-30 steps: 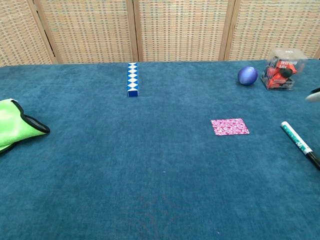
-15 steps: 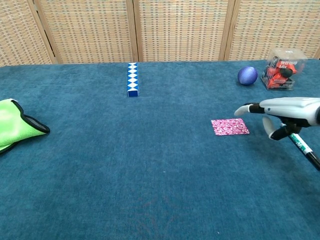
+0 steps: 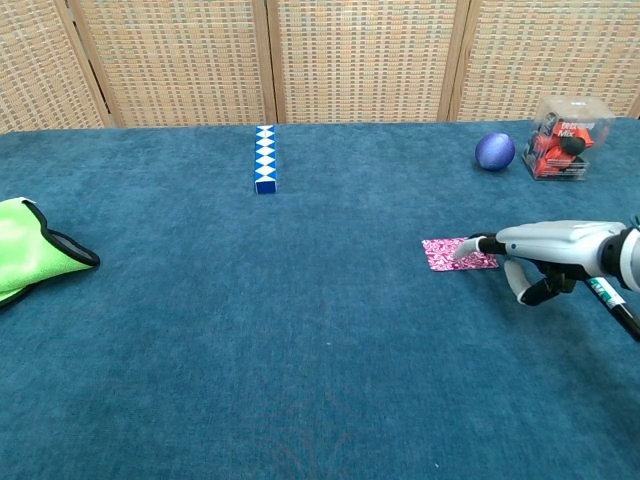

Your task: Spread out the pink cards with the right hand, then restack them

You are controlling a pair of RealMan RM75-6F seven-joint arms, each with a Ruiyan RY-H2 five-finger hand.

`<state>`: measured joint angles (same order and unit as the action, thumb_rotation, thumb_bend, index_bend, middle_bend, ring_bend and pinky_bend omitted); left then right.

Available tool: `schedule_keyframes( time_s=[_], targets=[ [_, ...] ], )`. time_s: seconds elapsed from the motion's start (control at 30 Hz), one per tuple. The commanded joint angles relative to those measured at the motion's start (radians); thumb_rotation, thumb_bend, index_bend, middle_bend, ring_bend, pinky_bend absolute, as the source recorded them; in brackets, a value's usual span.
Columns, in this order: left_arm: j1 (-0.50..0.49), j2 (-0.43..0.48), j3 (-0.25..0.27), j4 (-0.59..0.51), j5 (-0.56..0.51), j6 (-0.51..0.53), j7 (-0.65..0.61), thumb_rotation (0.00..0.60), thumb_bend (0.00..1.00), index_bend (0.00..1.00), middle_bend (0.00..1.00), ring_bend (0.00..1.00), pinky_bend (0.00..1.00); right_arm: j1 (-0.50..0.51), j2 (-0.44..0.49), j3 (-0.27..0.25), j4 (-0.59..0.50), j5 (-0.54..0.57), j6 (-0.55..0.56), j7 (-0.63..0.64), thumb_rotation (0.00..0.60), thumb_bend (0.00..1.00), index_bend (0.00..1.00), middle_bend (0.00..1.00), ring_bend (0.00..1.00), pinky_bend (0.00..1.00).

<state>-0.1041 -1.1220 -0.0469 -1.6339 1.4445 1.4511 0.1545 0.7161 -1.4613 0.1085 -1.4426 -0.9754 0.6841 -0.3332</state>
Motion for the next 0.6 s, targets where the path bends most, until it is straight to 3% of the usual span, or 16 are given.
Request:
schedule_keyframes(
  time_s=[0.03,0.4,0.6],
  targets=[
    [0.000,-0.001,0.000,0.000,0.000,0.001,0.002,0.600,0.00,0.00,0.00,0.00,0.00,0.003,0.018,-0.017,-0.029,0.001,0.002,-0.007,0.600,1.00,0.00,0.00,0.00,0.00],
    [0.000,-0.001,0.000,-0.002,-0.001,0.002,0.007,0.600,0.00,0.00,0.00,0.00,0.00,-0.007,0.117,-0.122,-0.211,-0.088,0.007,-0.045,0.600,1.00,0.03,0.00,0.00,0.00],
    [0.001,-0.002,0.000,-0.002,0.001,0.005,0.004,0.600,0.00,0.00,0.00,0.00,0.00,-0.011,0.134,-0.124,-0.250,-0.116,0.042,-0.037,0.600,1.00,0.04,0.01,0.00,0.00]
  ],
)
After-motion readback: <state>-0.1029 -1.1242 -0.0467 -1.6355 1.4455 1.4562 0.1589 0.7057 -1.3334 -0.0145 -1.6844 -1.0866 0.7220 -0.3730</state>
